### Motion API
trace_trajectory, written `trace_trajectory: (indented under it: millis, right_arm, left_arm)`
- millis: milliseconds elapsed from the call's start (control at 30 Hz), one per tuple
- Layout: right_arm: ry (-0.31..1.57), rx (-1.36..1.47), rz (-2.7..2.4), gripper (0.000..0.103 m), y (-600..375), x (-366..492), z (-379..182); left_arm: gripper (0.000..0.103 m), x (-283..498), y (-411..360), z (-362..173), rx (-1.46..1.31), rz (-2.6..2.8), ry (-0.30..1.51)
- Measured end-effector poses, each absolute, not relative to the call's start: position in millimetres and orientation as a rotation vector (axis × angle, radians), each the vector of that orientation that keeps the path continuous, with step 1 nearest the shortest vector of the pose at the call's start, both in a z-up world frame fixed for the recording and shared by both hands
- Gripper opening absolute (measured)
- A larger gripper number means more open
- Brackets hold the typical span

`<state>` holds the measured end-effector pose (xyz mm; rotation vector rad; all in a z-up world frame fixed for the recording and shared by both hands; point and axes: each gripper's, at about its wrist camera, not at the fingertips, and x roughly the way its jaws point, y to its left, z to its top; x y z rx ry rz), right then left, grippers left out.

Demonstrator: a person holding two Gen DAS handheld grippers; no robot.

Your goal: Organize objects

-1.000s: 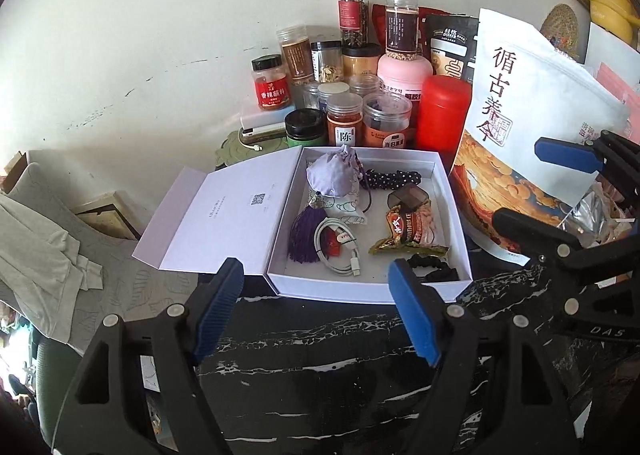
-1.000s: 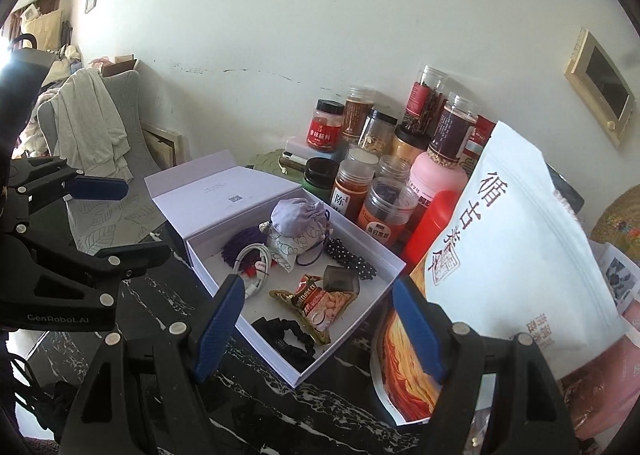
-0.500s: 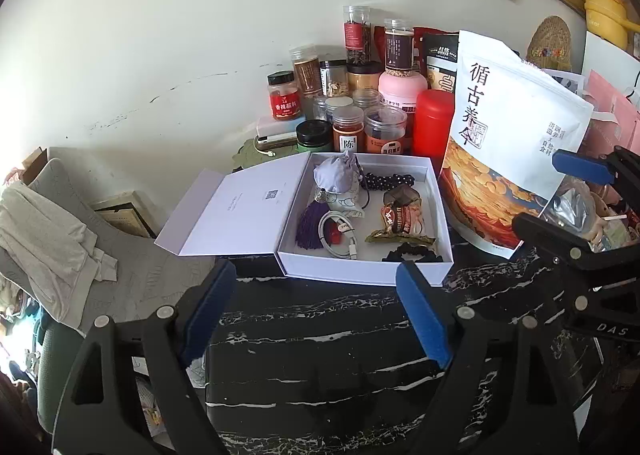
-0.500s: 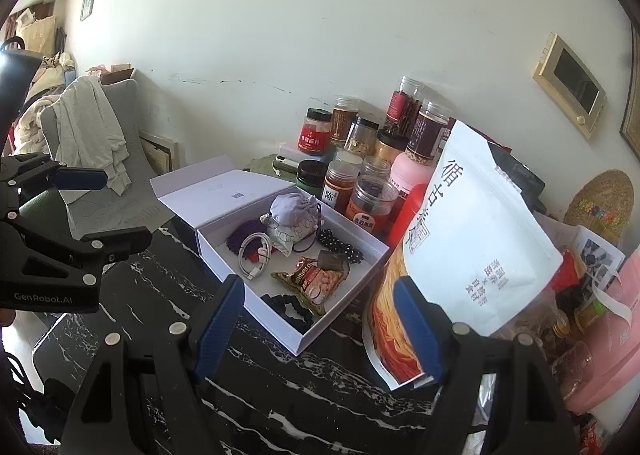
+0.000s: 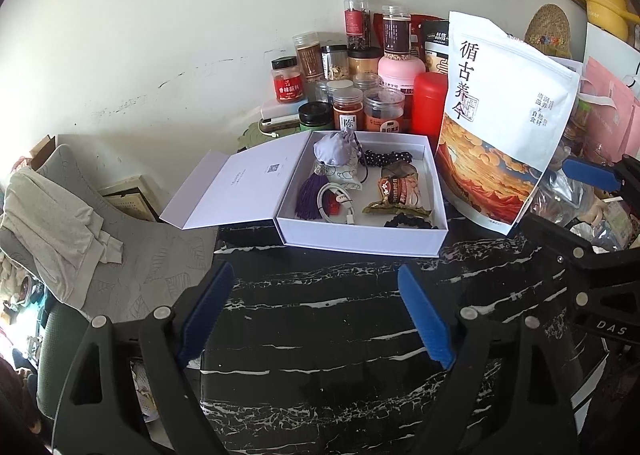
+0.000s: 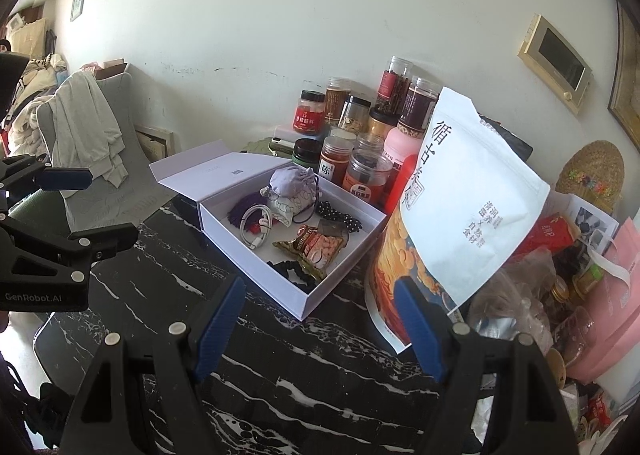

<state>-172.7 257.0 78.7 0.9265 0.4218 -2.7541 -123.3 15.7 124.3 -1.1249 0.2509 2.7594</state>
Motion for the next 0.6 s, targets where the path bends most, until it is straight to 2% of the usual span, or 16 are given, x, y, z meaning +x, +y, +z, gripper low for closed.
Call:
trace_trajectory:
  millis: [600]
  right_arm:
    - [0.435, 0.984, -2.724, 0.078, 252.0, -155.0, 59.0]
  left_arm:
    - [0.084, -115.8, 0.0, 102.9, -1.21, 2.735, 0.19]
